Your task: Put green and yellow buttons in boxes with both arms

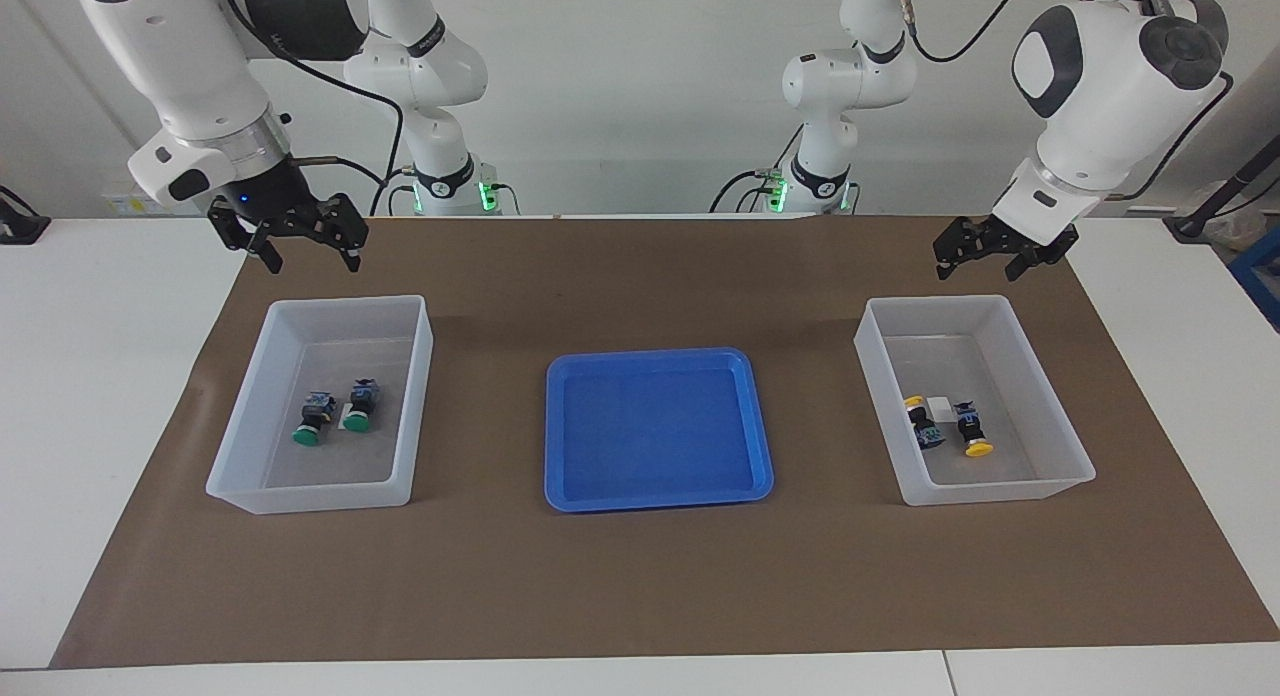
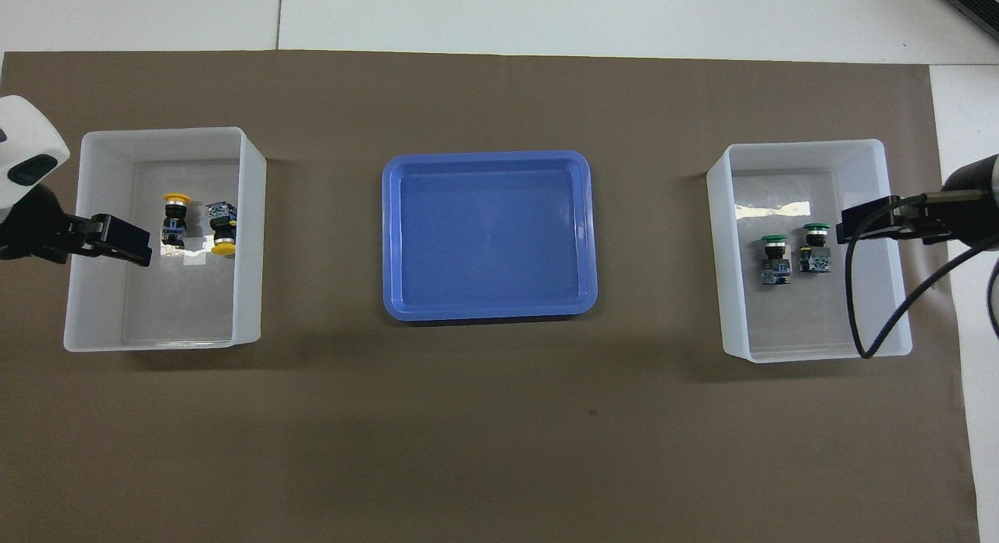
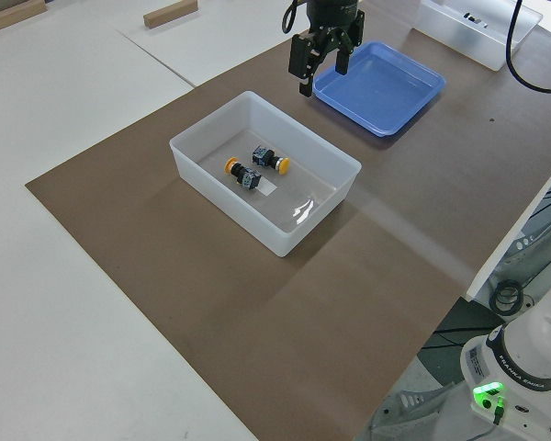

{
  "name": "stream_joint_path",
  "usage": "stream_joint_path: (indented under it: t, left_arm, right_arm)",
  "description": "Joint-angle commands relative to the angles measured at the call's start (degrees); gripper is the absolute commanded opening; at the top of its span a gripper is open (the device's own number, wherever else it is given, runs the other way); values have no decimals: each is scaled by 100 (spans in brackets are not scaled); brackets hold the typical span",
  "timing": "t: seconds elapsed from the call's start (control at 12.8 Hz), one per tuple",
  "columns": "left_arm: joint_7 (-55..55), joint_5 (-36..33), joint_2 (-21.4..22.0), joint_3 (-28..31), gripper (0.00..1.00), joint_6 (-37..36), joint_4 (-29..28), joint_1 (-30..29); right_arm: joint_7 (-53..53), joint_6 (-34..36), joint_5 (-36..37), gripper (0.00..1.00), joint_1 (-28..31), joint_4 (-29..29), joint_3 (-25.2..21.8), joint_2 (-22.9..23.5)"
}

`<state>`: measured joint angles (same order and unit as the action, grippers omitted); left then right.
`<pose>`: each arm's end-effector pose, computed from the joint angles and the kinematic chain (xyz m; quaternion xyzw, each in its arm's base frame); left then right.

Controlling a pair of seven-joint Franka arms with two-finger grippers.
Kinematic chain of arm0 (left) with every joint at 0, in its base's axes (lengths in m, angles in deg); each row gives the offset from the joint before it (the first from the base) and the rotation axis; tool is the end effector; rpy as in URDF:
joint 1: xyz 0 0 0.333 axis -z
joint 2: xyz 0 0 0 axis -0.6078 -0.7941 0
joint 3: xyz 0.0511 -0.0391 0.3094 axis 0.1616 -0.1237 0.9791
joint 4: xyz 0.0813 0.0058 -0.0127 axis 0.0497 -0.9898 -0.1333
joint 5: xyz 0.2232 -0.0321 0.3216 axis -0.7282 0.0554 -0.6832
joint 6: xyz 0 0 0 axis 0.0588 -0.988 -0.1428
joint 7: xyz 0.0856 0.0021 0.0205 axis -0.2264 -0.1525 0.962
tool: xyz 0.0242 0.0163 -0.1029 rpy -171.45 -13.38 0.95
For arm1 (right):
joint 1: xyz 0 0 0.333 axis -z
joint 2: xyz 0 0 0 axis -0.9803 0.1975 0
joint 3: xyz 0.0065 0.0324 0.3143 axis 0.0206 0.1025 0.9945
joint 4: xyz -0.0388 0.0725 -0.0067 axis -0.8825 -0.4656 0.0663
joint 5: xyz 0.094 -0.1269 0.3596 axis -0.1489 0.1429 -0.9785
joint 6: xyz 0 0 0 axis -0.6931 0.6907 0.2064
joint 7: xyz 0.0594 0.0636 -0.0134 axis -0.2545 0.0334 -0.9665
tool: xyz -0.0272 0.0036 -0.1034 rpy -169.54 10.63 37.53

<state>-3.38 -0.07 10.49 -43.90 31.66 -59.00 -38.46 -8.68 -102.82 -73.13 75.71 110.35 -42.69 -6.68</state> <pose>0.5568 -0.0173 0.5614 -0.9972 0.0513 0.0537 0.0058 0.5560 -0.0029 0.6009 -0.9999 0.0113 -0.0030 0.0074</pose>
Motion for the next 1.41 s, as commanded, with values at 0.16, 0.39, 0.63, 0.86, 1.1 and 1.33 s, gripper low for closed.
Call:
stream_joint_path:
  t: [0.16,0.39,0.63,0.86,1.1,1.33]
  left_arm:
    - [95,-233,196,36,100,409,-212,77]
    - [121,-207,204,45,100,559,-72,51]
    - [121,-198,222,45,100,691,-19,51]
    - [113,-207,239,45,100,709,-36,68]
    - [235,-190,222,45,100,928,-28,42]
    - [693,-181,222,45,100,937,-36,68]
  right_arm:
    - [52,38,2,100,-8,8,0,-20]
    - [52,38,2,100,-8,8,0,-20]
    - [52,38,2,100,-8,8,0,-20]
    - [52,38,2,100,-8,8,0,-20]
    - [52,38,2,100,-8,8,0,-20]
    - [52,38,2,100,-17,8,0,-20]
